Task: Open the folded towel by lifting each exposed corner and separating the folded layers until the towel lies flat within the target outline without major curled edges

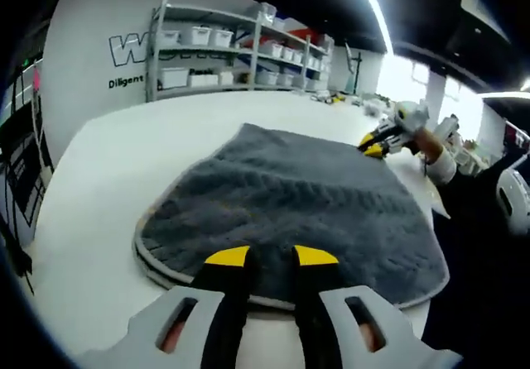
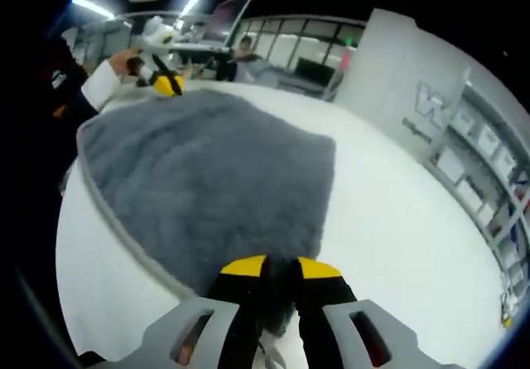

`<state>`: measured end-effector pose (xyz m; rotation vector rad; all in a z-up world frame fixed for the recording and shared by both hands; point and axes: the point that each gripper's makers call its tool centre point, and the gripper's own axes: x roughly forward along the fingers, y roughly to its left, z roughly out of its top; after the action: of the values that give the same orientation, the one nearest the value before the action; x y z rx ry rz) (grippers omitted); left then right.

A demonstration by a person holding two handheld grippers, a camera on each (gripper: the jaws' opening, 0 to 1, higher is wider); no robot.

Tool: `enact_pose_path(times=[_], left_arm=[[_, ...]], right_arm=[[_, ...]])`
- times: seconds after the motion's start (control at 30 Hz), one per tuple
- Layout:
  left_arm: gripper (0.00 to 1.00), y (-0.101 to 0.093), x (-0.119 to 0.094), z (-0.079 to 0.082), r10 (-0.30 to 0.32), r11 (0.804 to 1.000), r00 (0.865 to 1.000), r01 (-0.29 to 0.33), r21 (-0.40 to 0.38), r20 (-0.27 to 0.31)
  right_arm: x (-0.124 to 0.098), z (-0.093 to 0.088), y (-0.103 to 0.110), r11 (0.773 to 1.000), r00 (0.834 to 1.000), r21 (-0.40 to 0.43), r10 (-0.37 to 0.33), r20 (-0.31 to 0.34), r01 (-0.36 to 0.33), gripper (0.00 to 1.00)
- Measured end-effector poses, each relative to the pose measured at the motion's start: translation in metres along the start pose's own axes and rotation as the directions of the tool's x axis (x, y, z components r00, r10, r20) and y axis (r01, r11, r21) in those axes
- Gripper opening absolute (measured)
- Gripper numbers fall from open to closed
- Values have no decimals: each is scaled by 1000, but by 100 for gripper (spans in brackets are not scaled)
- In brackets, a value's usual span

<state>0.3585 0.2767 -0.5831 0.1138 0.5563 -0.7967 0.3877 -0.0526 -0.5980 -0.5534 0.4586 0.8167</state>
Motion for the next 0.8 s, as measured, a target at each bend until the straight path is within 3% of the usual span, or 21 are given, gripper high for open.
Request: enact_pose_path(times=[0.2,0.43,0.8], left_arm=[[25,-3,4,-9,-2,1000,999,4,31,-50],[20,-1,7,-14,49,996,995,-41,82,-89],[14,5,8,-13,72,996,994,-68,49,-88]], right_arm=[[1,-2,3,993,1000,119,24,-4,-23,4],[1,-2,7,994,1000,110,7,-22,-5,2],[0,-4,7,992,999,122,-16,-47,21,0]])
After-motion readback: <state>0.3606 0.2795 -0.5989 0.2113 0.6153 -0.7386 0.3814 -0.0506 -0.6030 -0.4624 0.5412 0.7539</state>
